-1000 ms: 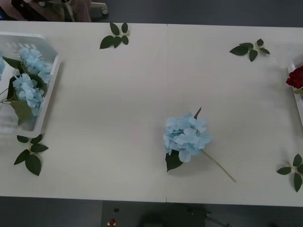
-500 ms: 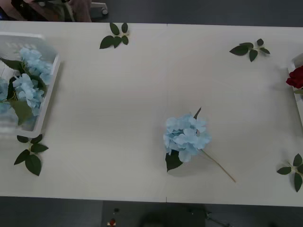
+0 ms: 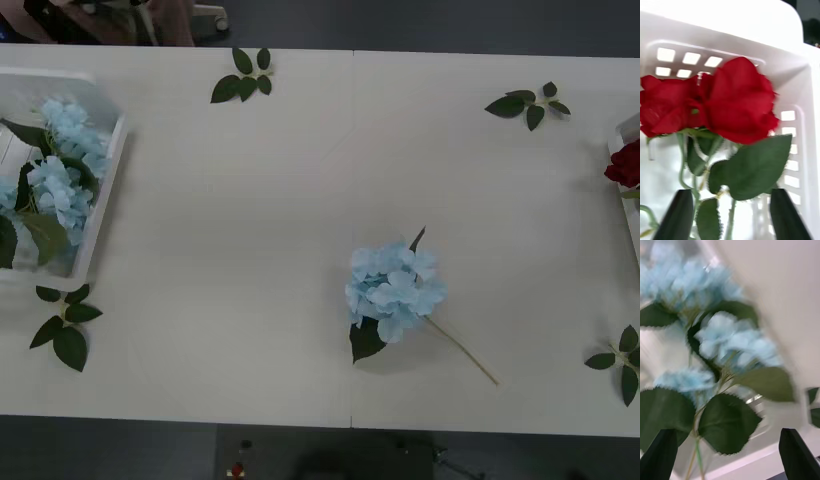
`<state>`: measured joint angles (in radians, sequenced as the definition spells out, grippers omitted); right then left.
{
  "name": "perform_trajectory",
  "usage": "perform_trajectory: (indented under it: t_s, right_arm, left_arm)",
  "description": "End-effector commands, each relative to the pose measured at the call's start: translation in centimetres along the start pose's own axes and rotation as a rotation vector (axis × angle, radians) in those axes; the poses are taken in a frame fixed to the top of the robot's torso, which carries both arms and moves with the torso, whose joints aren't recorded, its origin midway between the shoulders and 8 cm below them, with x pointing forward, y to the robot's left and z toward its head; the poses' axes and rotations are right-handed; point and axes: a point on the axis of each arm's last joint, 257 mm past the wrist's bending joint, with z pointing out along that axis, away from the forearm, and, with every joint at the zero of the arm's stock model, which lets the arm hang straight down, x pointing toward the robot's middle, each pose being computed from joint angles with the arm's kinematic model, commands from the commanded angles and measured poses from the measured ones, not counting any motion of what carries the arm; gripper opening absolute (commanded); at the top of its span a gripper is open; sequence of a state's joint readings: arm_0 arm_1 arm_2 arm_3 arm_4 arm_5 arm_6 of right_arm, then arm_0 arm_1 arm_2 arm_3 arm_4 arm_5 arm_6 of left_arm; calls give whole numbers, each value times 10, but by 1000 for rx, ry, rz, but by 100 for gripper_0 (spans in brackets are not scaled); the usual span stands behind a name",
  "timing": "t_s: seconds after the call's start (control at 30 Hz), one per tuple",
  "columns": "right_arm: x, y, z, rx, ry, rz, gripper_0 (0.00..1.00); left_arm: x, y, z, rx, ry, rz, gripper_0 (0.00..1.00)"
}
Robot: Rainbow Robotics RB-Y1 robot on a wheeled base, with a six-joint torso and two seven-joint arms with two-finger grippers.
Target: Put the red flowers into the right box and the blue flowers into the left box
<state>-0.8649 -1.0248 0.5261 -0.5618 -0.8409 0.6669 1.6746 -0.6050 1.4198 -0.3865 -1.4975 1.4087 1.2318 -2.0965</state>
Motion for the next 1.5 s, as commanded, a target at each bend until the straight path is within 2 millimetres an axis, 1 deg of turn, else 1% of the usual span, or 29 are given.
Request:
perform_trajectory:
  t_s: [0.03, 0.07, 0.13, 0.17, 0.23, 0.27, 0.33, 0.4, 0.43, 0.47, 0.53, 0.57, 0.6, 0.63, 0.67, 0.7, 0.77, 0.8, 0.83, 0.87, 0.93, 1.03, 1.1, 1.13, 1.17, 1.2, 1.27, 1.33, 1.5]
  right_arm:
    - [-10, 9, -4, -49, -21, -17, 66]
    - [-12, 15, -5, -67, -23, -19, 67]
    - [-21, 42, -13, -156, -29, -29, 68]
    - [-24, 49, -16, -180, -31, -31, 69]
    - [-34, 81, -31, -280, -49, -84, 70]
    - [-37, 89, -37, -306, -56, -99, 69]
    - [-44, 118, -61, -398, -95, -168, 70]
    - [-47, 139, -79, -453, -129, -209, 69]
    - [-48, 158, -96, -498, -169, -249, 70]
    - [-46, 166, -102, -512, -184, -266, 70]
    - [-33, 199, -125, -579, -236, -320, 69]
    - [-30, 205, -130, -593, -246, -323, 70]
    - [-23, 219, -140, -622, -267, -323, 69]
    - [-23, 219, -140, -622, -267, -323, 69]
    - [-10, 239, -157, -661, -310, -343, 69]
    - [-4, 244, -160, -672, -314, -348, 70]
    - [12, 263, -177, -718, -334, -372, 70]
    - [20, 272, -184, -740, -337, -385, 69]
    - [25, 280, -190, -757, -341, -397, 70]
    - [29, 284, -193, -768, -340, -403, 69]
    - [38, 305, -210, -816, -355, -425, 70]
    - [44, 329, -231, -871, -377, -445, 69]
    - [45, 332, -235, -879, -378, -452, 70]
    - [47, 343, -248, -905, -392, -471, 70]
    - [50, 347, -254, -916, -396, -485, 70]
    - [51, 350, -258, -924, -402, -496, 69]
    - [64, 359, -267, -946, -395, -528, 70]
    - [71, 361, -272, -955, -392, -546, 70]
    - [76, 361, -284, -971, -399, -554, 70]
  left_arm:
    - [-104, -53, -29, 171, -295, -18, 78]
    - [-115, -64, -28, 206, -330, -26, 78]
    - [-153, -107, -20, 339, -450, -57, 78]
    - [-161, -116, -18, 366, -476, -65, 78]
    - [-189, -147, -9, 434, -573, -89, 78]
    - [-195, -152, -6, 441, -598, -90, 79]
    - [-218, -172, 1, 432, -697, -68, 78]
    - [-226, -186, 5, 428, -742, -62, 79]
    - [-232, -199, 8, 440, -779, -77, 79]
    - [-235, -205, 8, 449, -797, -88, 79]
    - [-239, -221, 3, 464, -851, -106, 79]
    - [-240, -226, 0, 466, -866, -102, 78]
    - [-240, -233, -4, 467, -881, -89, 79]
    - [-240, -233, -4, 467, -881, -89, 79]
    - [-238, -244, -12, 449, -901, -25, 79]
    - [-237, -248, -14, 447, -906, -6, 79]
    - [-236, -261, -25, 438, -931, 72, 86]
    - [-237, -268, -33, 445, -952, 95, 96]
    - [-238, -274, -39, 460, -970, 108, 100]
    - [-239, -277, -42, 471, -980, 112, 100]
    - [-242, -291, -59, 537, -1028, 104, 100]
    - [-243, -301, -70, 578, -1079, 110, 100]
    - [-243, -303, -71, 586, -1088, 110, 100]
    - [-244, -310, -77, 611, -1125, 105, 100]
    - [-246, -311, -79, 608, -1143, 111, 100]
    - [-245, -311, -79, 601, -1151, 119, 100]
    - [-242, -310, -71, 579, -1145, 132, 100]
    - [-240, -310, -69, 564, -1138, 159, 100]
    - [-235, -313, -68, 558, -1127, 224, 100]
